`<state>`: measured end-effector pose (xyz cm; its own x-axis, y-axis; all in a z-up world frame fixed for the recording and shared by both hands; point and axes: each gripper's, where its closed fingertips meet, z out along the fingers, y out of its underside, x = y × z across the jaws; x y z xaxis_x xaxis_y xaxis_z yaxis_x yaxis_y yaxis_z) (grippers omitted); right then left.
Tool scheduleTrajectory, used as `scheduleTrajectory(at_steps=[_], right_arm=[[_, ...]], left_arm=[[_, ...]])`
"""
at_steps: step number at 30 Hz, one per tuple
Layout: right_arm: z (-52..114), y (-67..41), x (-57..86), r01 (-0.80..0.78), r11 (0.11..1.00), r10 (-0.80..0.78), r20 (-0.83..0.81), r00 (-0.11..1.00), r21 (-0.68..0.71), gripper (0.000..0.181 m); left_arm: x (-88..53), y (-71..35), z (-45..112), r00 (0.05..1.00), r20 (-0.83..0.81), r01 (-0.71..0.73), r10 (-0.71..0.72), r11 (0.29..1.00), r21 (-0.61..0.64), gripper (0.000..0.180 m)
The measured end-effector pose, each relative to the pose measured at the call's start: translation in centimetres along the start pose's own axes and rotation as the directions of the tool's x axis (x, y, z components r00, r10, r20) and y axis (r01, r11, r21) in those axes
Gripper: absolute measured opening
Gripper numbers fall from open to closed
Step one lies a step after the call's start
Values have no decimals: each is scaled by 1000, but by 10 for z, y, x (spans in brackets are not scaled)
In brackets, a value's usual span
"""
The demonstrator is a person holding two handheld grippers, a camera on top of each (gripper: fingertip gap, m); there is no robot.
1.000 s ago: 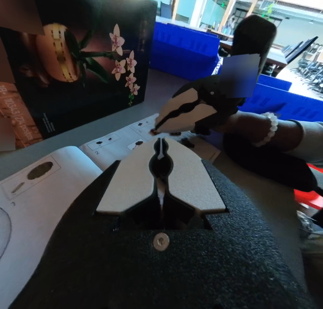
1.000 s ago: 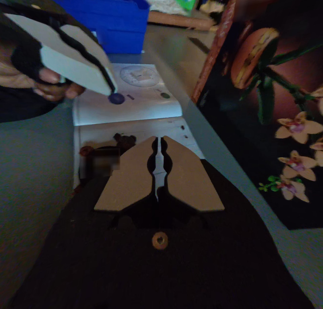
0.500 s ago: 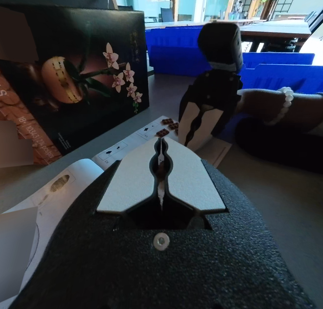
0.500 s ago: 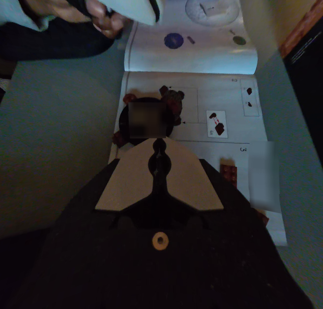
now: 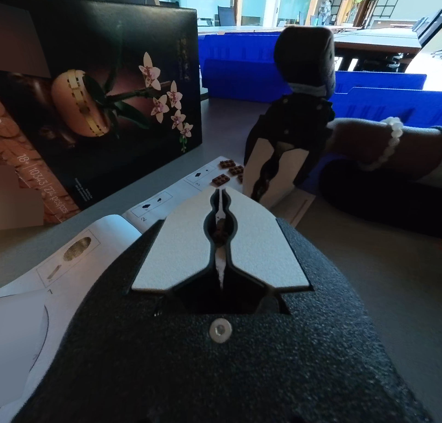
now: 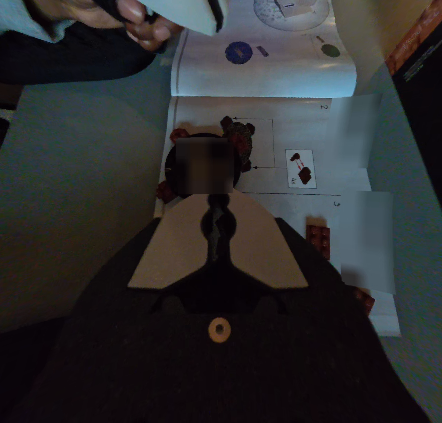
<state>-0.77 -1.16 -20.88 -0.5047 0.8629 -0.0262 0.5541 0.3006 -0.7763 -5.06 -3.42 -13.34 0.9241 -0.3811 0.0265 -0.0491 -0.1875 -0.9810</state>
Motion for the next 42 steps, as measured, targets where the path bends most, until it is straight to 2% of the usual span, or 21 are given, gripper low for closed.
scheduleTrajectory(at_steps=[2, 4, 6, 8, 12, 13, 16, 19, 23, 27, 29, 35, 38, 42], right_arm=[[-4, -8, -3, -46, 998, 44, 38, 998, 49, 41], [-6, -16, -1, -79, 993, 75, 51, 996, 88, 63], [-5, -10, 3, -63, 997, 62, 19, 998, 40, 78], [-2, -5, 0, -50, 999, 50, 27, 998, 12, 85], [4, -3, -1, -49, 999, 48, 32, 998, 6, 88], [5, -4, 0, -57, 998, 57, 30, 998, 15, 88], [4, -8, 2, -77, 996, 77, 18, 997, 33, 90], [9, -15, -1, -51, 998, 51, -12, 999, 23, 95], [22, -8, -8, 19, 996, -23, -41, 999, -90, 103], [24, -7, -5, -9, 997, 5, -54, 999, -82, 86], [23, -8, -5, 7, 998, -10, -48, 999, -60, 66], [20, -9, -1, 33, 998, -36, -70, 997, -51, 65], [5, -22, 14, 21, 999, -15, -150, 989, 38, 65], [-35, -41, 59, -7, 974, 105, -421, 901, 227, 65]], left_arm=[[2, 2, 1, 1000, -11, -3, 2, 1000, -16, 6], [4, 3, 3, 1000, -22, -15, 14, 1000, -26, 13], [3, 2, 4, 1000, -12, -24, 24, 999, -26, 26], [0, -2, 3, 1000, 10, -28, 28, 1000, 0, 47], [0, -13, -4, 1000, 2, 1, -2, 995, 98, 108], [2, -15, -5, 999, -32, 37, -34, 993, 108, 118], [3, -19, -8, 985, -109, 146, -134, 983, 115, 128], [5, -19, -9, 975, -147, 185, -168, 976, 115, 131], [9, -14, -5, 978, -148, 158, -144, 984, 84, 127], [9, -14, -4, 980, -145, 146, -134, 986, 79, 121], [9, -15, -5, 981, -141, 143, -130, 986, 87, 120], [9, -16, -6, 981, -141, 145, -130, 985, 98, 108], [6, -18, -7, 979, -140, 164, -148, 980, 111, 99], [-8, -22, -13, 969, -110, 236, -221, 960, 153, 88]])
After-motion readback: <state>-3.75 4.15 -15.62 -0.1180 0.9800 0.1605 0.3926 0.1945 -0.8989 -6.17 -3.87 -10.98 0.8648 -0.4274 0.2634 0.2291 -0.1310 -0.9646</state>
